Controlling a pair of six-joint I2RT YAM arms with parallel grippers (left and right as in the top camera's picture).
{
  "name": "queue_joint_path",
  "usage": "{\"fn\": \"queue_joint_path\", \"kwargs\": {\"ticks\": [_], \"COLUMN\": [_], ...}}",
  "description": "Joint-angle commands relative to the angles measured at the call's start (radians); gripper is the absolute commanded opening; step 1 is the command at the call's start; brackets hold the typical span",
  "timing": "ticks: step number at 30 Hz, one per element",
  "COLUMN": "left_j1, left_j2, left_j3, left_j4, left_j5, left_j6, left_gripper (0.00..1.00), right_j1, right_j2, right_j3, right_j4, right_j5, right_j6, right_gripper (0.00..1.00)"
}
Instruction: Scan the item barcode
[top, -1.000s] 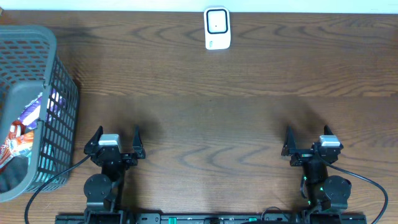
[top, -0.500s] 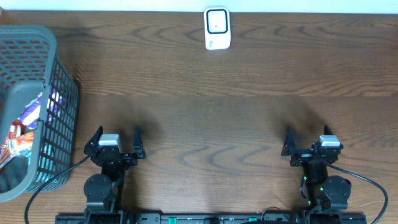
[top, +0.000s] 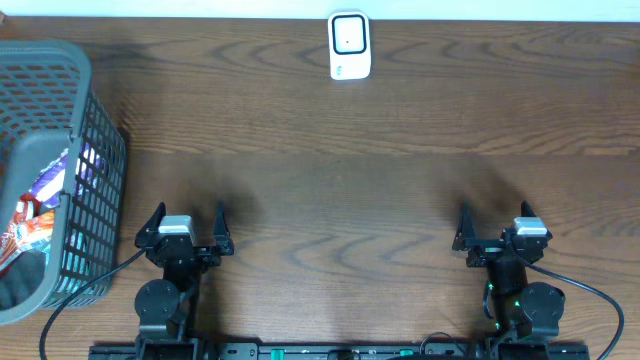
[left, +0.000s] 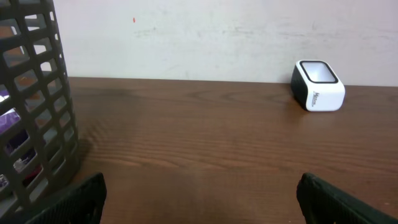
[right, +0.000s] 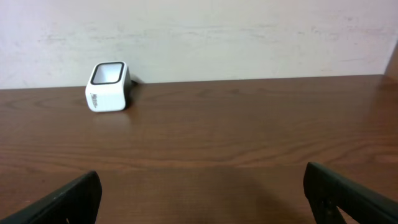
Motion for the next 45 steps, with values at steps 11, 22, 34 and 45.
{"fn": "queue_joint_path", "kwargs": {"ticks": [11, 22, 34, 45], "left_j1": [0.006, 0.006, 0.006, 0.003], "left_j2": [-0.006, -0.006, -0.006, -0.006], "left_j3": [-0.010, -0.010, -0.010, -0.009], "left_j4": [-0.048, -0.048, -0.048, -0.032], "left_j5": [-0.027, -0.027, -0.027, 0.136], "left_j6": [0.017, 0.017, 0.017, -0.163], "left_gripper": [0.98, 0.98, 0.98, 0.98], "right_j1": [-0.005, -0.005, -0.005, -0.005], "right_j2": [-0.006, -0.006, -0.006, -0.006], "right_j3": [-0.002, -0.002, -0.002, -0.002], "right_j4": [-0.002, -0.002, -0.002, -0.002], "right_j5": [-0.006, -0.005, -0.006, -0.005], "right_j6": [-0.011, -0.012, -0.012, -0.011], "right_gripper": [0.99, 0.99, 0.99, 0.99]}}
